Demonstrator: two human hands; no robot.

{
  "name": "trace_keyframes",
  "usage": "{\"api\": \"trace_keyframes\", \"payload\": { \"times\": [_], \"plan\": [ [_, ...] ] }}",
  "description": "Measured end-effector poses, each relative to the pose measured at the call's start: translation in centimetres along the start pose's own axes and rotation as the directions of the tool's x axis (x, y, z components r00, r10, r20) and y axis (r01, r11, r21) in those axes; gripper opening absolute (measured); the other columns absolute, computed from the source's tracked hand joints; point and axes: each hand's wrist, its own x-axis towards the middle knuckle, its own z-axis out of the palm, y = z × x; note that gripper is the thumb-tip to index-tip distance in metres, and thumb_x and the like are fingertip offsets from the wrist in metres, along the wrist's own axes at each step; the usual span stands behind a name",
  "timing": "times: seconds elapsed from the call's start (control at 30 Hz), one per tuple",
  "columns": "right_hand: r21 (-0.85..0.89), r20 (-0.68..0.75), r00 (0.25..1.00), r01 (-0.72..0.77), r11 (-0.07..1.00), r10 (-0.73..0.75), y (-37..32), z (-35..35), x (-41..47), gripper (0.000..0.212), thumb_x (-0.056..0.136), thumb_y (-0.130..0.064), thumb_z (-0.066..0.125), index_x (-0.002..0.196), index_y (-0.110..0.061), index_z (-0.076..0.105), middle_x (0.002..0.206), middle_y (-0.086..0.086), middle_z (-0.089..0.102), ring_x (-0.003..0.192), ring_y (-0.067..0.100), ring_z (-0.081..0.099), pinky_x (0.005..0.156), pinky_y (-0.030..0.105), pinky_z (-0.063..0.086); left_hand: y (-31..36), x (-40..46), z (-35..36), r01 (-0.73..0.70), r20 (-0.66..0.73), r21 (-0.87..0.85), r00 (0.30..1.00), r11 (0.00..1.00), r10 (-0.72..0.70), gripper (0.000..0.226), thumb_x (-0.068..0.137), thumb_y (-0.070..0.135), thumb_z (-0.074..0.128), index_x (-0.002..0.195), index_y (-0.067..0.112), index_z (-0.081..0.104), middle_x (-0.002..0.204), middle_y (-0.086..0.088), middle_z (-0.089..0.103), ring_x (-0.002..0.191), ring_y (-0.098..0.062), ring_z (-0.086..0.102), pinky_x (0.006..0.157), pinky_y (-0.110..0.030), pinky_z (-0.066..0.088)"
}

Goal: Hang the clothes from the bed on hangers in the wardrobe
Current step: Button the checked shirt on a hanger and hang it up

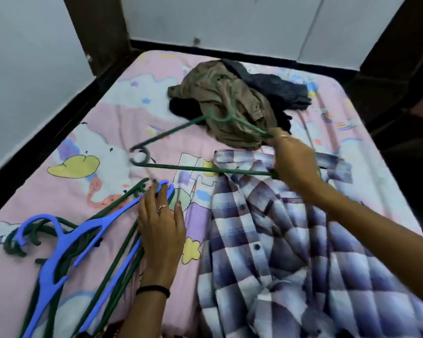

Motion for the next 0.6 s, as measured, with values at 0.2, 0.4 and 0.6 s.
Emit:
{"api": "trace_keyframes", "payload": {
  "times": [0.2,0.4,0.6],
  "plan": [
    [-0.037,-0.210,0.947,-0.257,0.966,0.243,12.9,-7.7,-8.8,0.042,0.093,-0.041,0.038,0.110,-0.011,0.063,0.092,0.026,0.069,0.079,0.047,0.064,0.064,0.044,0.049,5.8,0.9,0.3,0.308,0.261,-0.431,0.942,0.848,-0.210,0.029,0.096,0.020,0.052,0.120,0.003,0.054,0.117,-0.014,0.060,0.109,-0.030,0.056,0.092,-0.035,0.043],
    [-0.034,-0.262,0.903,-0.360,0.932,0.340,17.9,-9.5,-12.5,0.045,0.093,-0.046,0.039,0.120,-0.016,0.059,0.099,0.016,0.071,0.085,0.043,0.066,0.066,0.044,0.053,11.2,3.9,4.0,0.428,0.409,-0.284,0.863,0.858,-0.296,0.026,0.090,0.024,0.061,0.099,-0.001,0.062,0.099,-0.019,0.067,0.098,-0.035,0.060,0.075,-0.034,0.042],
    [-0.052,-0.257,0.918,-0.325,0.944,0.302,20.2,-7.5,-12.8,0.032,0.097,-0.038,0.048,0.111,-0.016,0.068,0.100,0.014,0.072,0.082,0.041,0.067,0.061,0.040,0.052,12.1,6.9,6.8,0.538,0.410,-0.158,0.798,0.828,-0.441,0.037,0.085,0.032,0.068,0.094,-0.004,0.063,0.102,-0.025,0.066,0.100,-0.040,0.061,0.077,-0.038,0.047]
  ]
}}
